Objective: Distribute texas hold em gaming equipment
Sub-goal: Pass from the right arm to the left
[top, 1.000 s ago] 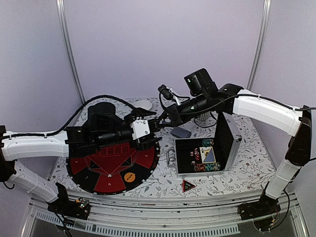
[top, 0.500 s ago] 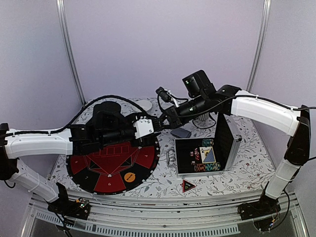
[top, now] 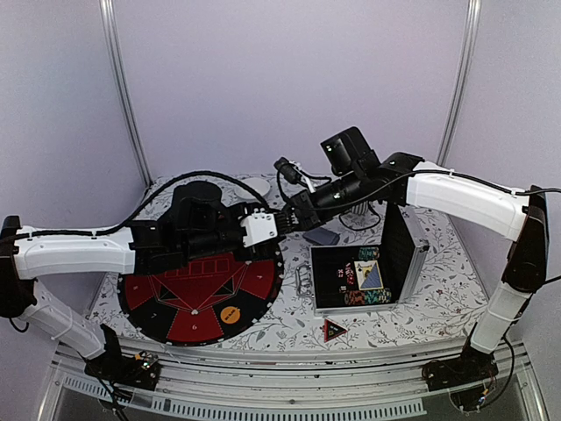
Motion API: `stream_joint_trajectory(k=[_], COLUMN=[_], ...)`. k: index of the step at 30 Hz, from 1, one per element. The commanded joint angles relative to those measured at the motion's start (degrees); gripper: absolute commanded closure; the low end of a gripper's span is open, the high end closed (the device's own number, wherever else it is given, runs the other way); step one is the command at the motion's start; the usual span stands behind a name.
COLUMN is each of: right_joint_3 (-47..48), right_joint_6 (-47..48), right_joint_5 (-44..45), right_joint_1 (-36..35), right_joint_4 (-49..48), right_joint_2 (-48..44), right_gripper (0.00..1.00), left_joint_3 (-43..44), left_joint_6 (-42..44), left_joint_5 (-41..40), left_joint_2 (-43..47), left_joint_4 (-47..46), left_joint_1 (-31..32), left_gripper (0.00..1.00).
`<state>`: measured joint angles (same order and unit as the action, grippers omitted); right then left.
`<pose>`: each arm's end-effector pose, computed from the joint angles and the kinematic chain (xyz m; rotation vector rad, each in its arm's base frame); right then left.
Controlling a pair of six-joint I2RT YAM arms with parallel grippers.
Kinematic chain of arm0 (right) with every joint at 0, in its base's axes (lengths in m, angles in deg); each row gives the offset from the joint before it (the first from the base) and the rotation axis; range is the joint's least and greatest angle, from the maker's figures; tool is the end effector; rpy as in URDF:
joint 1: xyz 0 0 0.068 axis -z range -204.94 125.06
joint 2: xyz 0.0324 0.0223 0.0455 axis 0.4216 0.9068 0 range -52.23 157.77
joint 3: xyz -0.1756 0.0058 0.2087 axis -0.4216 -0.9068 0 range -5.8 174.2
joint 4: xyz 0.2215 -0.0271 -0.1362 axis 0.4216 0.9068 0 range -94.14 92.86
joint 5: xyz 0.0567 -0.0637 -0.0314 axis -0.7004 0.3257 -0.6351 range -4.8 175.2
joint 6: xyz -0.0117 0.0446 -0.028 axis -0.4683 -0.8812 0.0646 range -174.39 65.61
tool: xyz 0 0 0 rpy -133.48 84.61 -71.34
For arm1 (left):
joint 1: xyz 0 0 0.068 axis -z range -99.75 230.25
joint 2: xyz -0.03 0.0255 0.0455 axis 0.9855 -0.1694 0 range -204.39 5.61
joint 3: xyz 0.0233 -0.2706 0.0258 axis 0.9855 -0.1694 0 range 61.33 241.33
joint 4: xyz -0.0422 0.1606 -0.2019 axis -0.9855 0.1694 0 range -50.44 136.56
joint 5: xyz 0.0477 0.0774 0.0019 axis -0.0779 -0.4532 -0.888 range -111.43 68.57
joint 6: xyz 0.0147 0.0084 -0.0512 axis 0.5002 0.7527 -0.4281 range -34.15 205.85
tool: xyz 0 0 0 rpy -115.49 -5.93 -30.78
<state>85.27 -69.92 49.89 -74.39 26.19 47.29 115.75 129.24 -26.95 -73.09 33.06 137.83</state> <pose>0.2411 0.3137 0.3326 -1.0510 2.1901 1.2630 0.1746 -0.2688 0.2929 1.4078 1.2466 -0.0796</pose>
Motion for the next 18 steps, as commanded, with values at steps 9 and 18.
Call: stream_joint_trajectory(k=[9,18], right_joint_3=[1.1,0.7], right_joint_6=[-0.4,-0.8], right_joint_5=[-0.5,3.6], right_joint_1=[-0.2,-0.2], right_joint_4=[-2.2,-2.1], right_joint_2=[0.7,1.2], right_gripper=[0.98,0.63], left_joint_3=[1.6,4.6], left_joint_6=[-1.2,-11.1], left_joint_5=[0.6,-0.4], left_joint_2=[0.5,0.6], left_joint_4=[0.3,7.4], left_joint_1=[-1.3,-1.4], left_gripper=[0.97,1.00])
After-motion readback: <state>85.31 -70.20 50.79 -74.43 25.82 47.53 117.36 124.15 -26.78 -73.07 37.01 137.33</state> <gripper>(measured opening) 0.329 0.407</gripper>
